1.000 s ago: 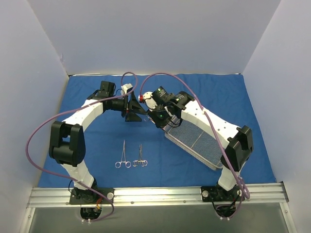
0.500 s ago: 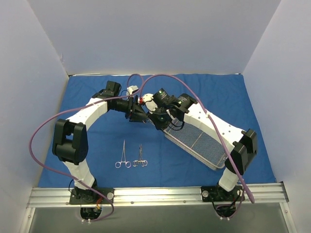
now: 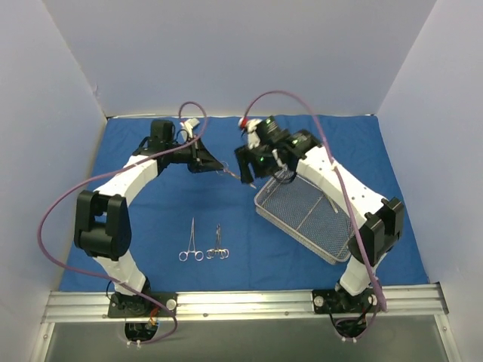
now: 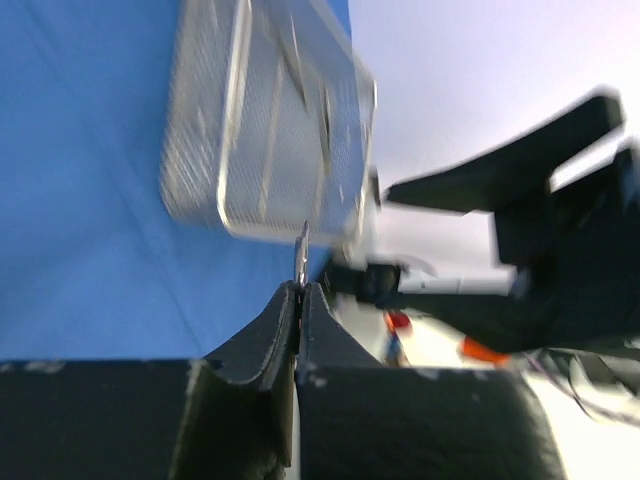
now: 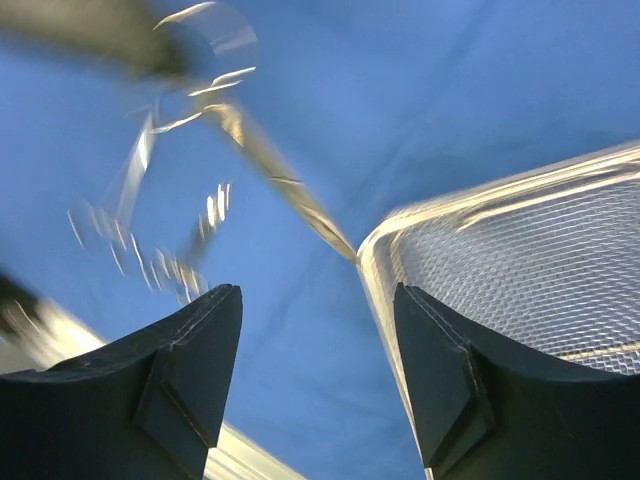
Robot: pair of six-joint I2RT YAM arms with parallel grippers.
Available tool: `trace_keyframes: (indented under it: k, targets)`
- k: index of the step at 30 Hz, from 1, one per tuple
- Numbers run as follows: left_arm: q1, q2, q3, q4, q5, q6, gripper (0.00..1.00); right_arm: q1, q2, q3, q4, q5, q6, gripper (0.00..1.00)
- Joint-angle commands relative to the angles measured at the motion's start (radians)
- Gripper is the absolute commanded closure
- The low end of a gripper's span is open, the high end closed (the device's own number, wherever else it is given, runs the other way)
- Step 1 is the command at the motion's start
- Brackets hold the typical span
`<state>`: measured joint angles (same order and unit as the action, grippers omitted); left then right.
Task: Open and lay out the surgical kit
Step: Place the medical item in the surgical kit.
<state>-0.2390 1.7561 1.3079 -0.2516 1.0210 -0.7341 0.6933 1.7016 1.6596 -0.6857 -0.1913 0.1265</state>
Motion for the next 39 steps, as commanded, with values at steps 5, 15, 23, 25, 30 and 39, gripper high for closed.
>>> trace_keyframes:
  k: [5, 15, 23, 25, 30, 39]
  targets:
    - [0.078, -0.092, 0.158, 0.272, -0.211, -0.022, 0.98, -0.190, 0.211, 0.426, -0.072, -0.118, 0.545, 0.37]
    - [0.076, -0.127, 0.254, 0.186, -0.308, 0.073, 0.98, -0.190, 0.202, 0.243, 0.310, -0.246, 1.266, 0.37]
    - [0.072, -0.165, 0.234, 0.147, -0.315, 0.114, 0.98, -0.170, 0.086, -0.012, 0.541, -0.166, 1.498, 0.37]
    - [0.072, -0.168, 0.238, 0.132, -0.321, 0.134, 0.98, -0.172, 0.066, -0.020, 0.540, -0.154, 1.519, 0.38]
    - [0.072, -0.158, 0.255, 0.106, -0.331, 0.150, 0.98, -0.187, 0.017, -0.027, 0.528, -0.093, 1.544, 0.40]
    - [0.066, -0.138, 0.263, 0.126, -0.305, 0.134, 0.98, -0.218, 0.035, -0.064, 0.563, -0.085, 1.578, 0.40]
